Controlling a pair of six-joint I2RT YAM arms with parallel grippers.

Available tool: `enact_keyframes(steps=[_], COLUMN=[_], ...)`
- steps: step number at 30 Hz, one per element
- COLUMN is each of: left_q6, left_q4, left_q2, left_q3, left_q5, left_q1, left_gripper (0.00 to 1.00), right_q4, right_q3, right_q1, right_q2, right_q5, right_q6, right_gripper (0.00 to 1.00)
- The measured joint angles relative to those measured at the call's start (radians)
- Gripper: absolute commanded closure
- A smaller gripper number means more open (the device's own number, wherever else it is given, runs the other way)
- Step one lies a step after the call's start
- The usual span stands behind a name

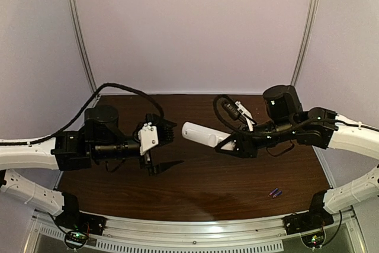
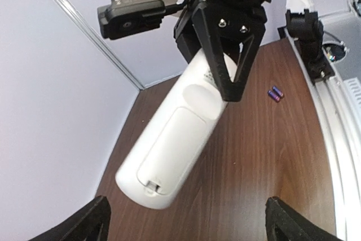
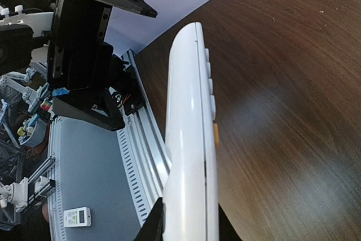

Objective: Load the batteries into the remote control
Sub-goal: Pass from the right arm to the left

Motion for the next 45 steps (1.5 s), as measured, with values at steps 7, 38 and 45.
enact_keyframes(steps=[7, 38, 45], left_q6=[0.222, 0.273, 0.263], left_q4=[0.030, -0.149, -0.142], left_q2=[0.016, 0.194, 0.151], left_q3=[-0.003, 0.132, 0.089], left_q5=[-0.174, -0.145, -0.121], left_q1=[-0.068, -0.105, -0.105], left_gripper=[0.04, 0.76, 0.77], right_q4=[0.048, 0.197, 0.280], right_q3=[-0.040, -0.069, -0.099], right_q1=[-0.006, -0.014, -0.026], right_q2=[0.043, 0.082, 0.051], right_q5=[-0.166, -0.319, -0.316], right_q6=[0.132, 0.249, 0.294], right_gripper=[1.00, 0.40, 0.44])
